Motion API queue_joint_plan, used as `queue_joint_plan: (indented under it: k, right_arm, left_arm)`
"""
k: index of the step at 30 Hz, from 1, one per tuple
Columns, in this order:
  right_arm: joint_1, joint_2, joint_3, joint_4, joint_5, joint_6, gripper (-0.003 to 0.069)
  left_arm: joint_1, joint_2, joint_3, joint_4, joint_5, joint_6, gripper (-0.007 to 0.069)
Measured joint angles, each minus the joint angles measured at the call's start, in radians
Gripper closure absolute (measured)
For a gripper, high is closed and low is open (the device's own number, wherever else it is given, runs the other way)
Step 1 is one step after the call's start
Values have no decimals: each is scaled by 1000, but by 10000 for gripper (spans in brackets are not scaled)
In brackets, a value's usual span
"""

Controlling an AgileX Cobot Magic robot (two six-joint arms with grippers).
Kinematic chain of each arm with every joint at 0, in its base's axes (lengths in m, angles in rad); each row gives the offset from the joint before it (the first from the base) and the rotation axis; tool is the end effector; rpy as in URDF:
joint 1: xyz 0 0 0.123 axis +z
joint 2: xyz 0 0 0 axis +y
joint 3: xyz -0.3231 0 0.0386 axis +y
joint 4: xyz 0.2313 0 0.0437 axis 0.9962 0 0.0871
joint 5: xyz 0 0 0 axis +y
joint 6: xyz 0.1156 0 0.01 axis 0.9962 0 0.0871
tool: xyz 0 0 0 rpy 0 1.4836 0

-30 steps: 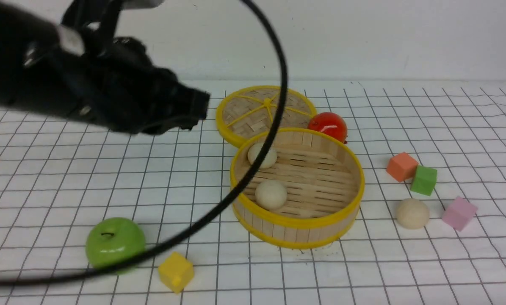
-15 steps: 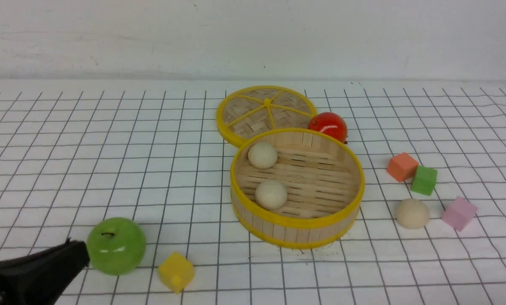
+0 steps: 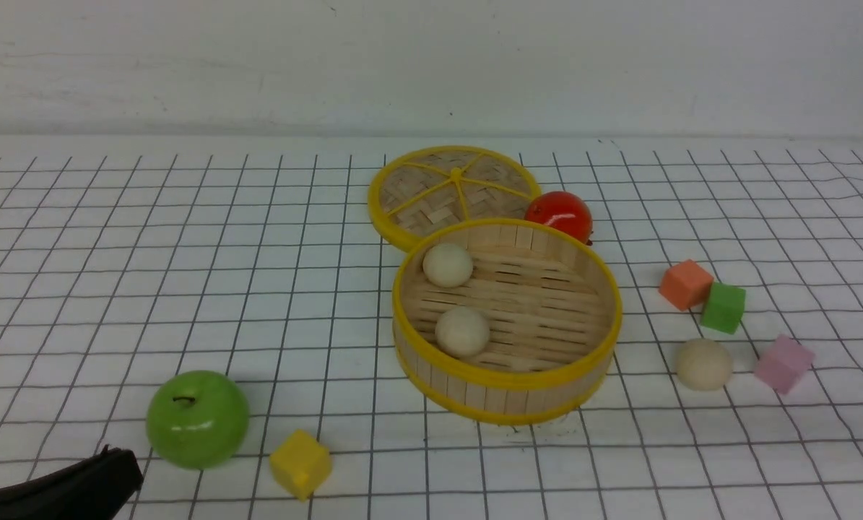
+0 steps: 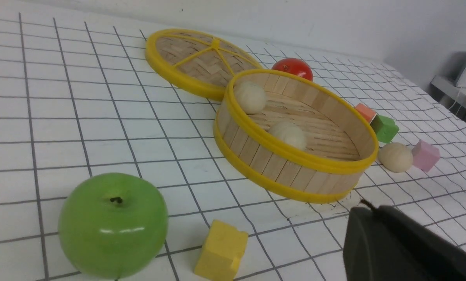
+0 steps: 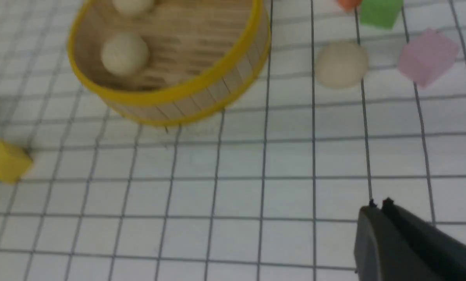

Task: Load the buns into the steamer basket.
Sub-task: Use the right arm to grab a steamed stuffed bun

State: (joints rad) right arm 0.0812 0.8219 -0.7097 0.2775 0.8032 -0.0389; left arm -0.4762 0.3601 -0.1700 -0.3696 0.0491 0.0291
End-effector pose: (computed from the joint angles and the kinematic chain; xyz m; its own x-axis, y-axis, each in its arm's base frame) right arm 0.1192 0.0327 0.3211 -0.7457 0.0925 -0.6598 -0.1003 0.9635 0.2484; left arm 0.0535 -0.0300 0.2549 -0.2822 -0.2297 -0.9314 0.4029 0.8528 -0.3324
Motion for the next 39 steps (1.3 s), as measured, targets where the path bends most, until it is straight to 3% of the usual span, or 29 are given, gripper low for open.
queue_joint_plan:
  k: [8, 17, 28, 39]
  right_arm:
    - [53, 544, -277, -47, 10, -14, 658]
    - [66, 843, -459, -97, -30, 2, 586]
    - [66, 965, -521, -219, -129, 105, 393]
    - [66, 1045, -523, -219, -167, 112, 381]
  left_arm:
    - [0, 0, 0, 0, 3, 0, 638]
    - [0, 0, 0, 0, 7, 0, 637]
    - [0, 0, 0, 0, 8, 0, 634]
    - [0, 0, 0, 0, 8, 0, 624]
